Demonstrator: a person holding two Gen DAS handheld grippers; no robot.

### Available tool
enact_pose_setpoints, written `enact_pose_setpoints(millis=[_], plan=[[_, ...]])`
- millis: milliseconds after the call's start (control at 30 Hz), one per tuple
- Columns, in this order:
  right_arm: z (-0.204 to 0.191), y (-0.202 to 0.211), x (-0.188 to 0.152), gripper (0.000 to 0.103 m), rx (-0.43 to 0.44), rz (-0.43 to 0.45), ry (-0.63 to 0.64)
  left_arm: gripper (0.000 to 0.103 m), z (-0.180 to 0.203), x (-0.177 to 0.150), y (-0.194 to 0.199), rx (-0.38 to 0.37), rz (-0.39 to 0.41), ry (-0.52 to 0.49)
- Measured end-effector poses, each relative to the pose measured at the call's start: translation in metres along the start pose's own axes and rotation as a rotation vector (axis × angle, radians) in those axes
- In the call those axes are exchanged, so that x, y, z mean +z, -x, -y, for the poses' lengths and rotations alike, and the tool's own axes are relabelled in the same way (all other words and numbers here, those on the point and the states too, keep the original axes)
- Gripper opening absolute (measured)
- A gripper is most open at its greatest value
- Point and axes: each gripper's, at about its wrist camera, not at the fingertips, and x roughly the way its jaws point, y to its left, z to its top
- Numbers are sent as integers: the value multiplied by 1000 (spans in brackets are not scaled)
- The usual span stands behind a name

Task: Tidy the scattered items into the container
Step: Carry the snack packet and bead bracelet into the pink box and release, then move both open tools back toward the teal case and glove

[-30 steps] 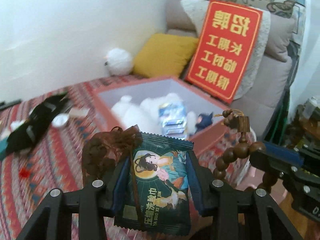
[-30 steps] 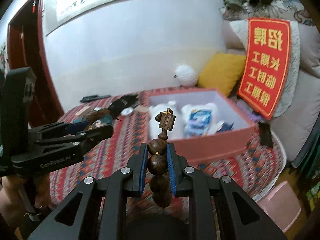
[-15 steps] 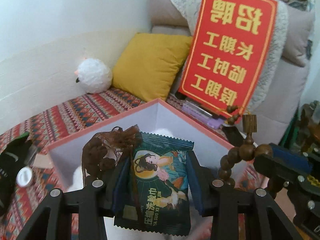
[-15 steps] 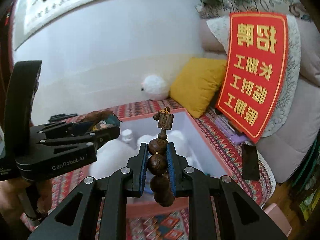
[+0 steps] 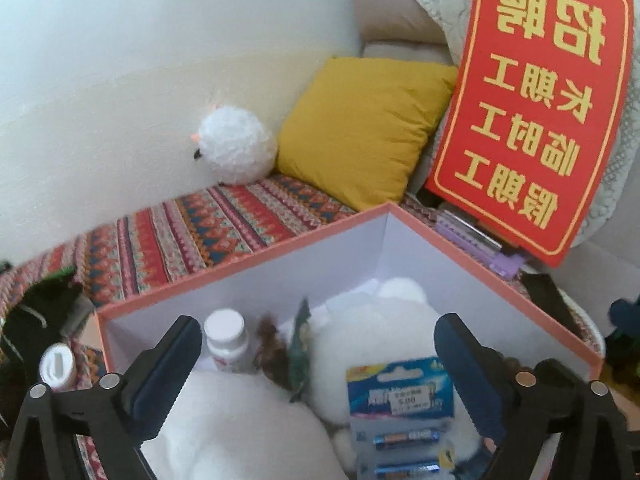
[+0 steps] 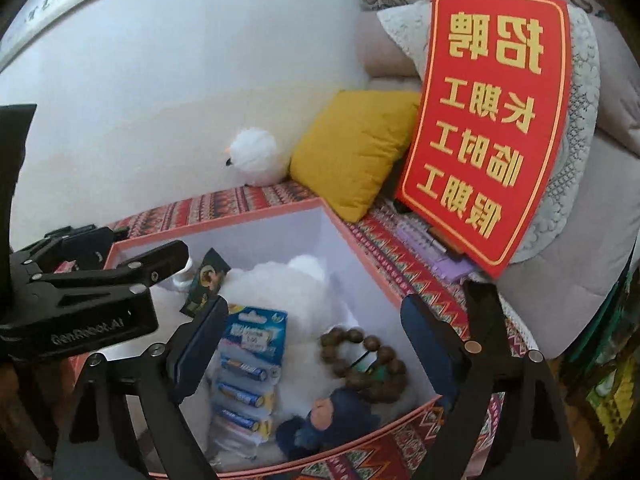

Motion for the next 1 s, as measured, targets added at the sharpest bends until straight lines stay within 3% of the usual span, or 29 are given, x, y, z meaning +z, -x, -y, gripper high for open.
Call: enact_pose_setpoints(millis=[300,633,833,1000], plan=[[-47,61,-13,92,35,39,30,99,-37,-10,70,29,41,65],[-158,108,-51,95,187,30,103,101,-149,-76,161,195,52,174],[-257,92,-77,95,337,-67,168,101,-233,-128,199,340,22,217],[-329,42,-89,95,481,-218,90,101,-320,-187,207,479,-102,171]])
